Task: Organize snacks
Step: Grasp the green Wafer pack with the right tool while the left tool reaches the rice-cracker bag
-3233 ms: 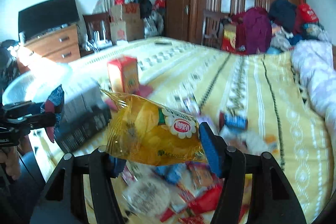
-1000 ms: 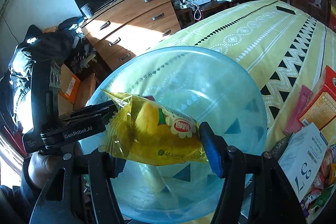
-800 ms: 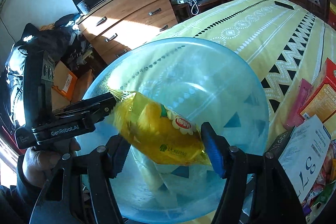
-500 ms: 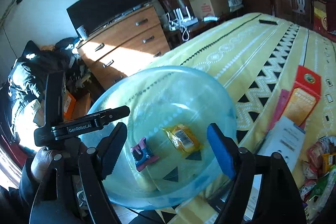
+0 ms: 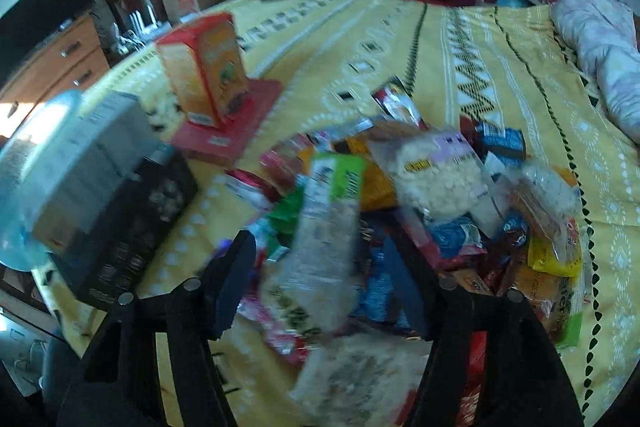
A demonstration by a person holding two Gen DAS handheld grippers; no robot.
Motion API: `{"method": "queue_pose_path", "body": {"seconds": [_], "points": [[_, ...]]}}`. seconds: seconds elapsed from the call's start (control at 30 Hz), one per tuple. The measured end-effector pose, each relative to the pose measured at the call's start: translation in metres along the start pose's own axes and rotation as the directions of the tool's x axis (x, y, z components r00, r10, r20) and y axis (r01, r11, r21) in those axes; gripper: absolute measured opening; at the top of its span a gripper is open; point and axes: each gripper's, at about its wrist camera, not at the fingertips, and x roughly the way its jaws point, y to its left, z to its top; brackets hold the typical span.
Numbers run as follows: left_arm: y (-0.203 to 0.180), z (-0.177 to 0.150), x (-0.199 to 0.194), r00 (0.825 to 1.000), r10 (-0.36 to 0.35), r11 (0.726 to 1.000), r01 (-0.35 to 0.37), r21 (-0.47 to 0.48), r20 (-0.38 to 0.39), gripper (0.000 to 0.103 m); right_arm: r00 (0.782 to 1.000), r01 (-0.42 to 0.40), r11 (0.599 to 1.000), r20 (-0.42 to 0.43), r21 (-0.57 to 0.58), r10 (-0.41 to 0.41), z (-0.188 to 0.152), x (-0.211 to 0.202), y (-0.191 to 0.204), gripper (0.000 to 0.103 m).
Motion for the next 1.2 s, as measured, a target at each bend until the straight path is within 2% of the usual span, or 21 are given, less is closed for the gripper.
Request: {"method": "queue_pose_path", "body": {"seconds": [0.07,0.17,0.23,0.3,0.4,0.53,0.7,0.77,0.9,1.03,1.13,1.2], "points": [[-0.026,-0.009,0.012,0.998,-0.051,0.997,0.052,0.055,-0.034,0.087,1.0,-0.016,1.0,-0.015,-0.004,0.016,0.002,0.014,-0.004,0.07],[-0.056,-0.029,0.042,0.983,-0.118,0.988,0.13,0.078,-0.141,0.087,0.996,-0.036,0.999,-0.087,-0.016,0.035,0.01,0.043,-0.003,0.069],[-0.074,-0.047,0.062,0.965,-0.147,0.981,0.171,0.094,-0.219,0.087,0.993,-0.035,0.999,-0.112,-0.009,0.034,0.009,0.058,-0.003,0.06],[-0.089,-0.065,0.077,0.946,-0.158,0.974,0.197,0.114,-0.282,0.087,0.996,-0.035,0.999,-0.088,-0.005,0.035,0.005,0.057,-0.008,0.039],[-0.1,-0.092,0.095,0.921,-0.16,0.966,0.22,0.136,-0.355,0.087,0.995,-0.094,0.995,-0.013,0.041,0.094,-0.005,0.028,-0.023,0.039],[-0.111,-0.121,0.129,0.883,-0.161,0.964,0.236,0.122,-0.442,0.086,0.987,-0.138,0.985,0.101,0.099,0.128,-0.03,-0.03,-0.048,0.039],[-0.136,-0.148,0.171,0.861,-0.147,0.957,0.247,0.149,-0.486,0.086,0.985,-0.143,0.965,0.124,0.222,0.118,-0.089,-0.076,-0.088,0.039],[-0.155,-0.158,0.19,0.844,-0.154,0.946,0.276,0.169,-0.514,0.085,0.989,-0.135,0.957,0.1,0.257,0.113,-0.118,-0.087,-0.099,0.039],[-0.191,-0.17,0.217,0.836,-0.154,0.94,0.289,0.184,-0.527,0.087,0.993,-0.111,0.951,0.056,0.287,0.099,-0.159,-0.098,-0.109,0.039],[-0.225,-0.188,0.248,0.838,-0.055,0.939,0.228,0.257,-0.543,0.089,0.993,-0.119,0.931,0.051,0.345,0.108,-0.182,-0.099,-0.128,0.039],[-0.234,-0.2,0.268,0.828,0.043,0.939,0.158,0.307,-0.559,0.089,0.99,-0.137,0.927,0.064,0.35,0.122,-0.186,-0.099,-0.133,0.039],[-0.234,-0.204,0.273,0.835,0.056,0.943,0.136,0.303,-0.548,0.091,0.988,-0.152,0.924,0.071,0.351,0.136,-0.187,-0.097,-0.134,0.039]]}}
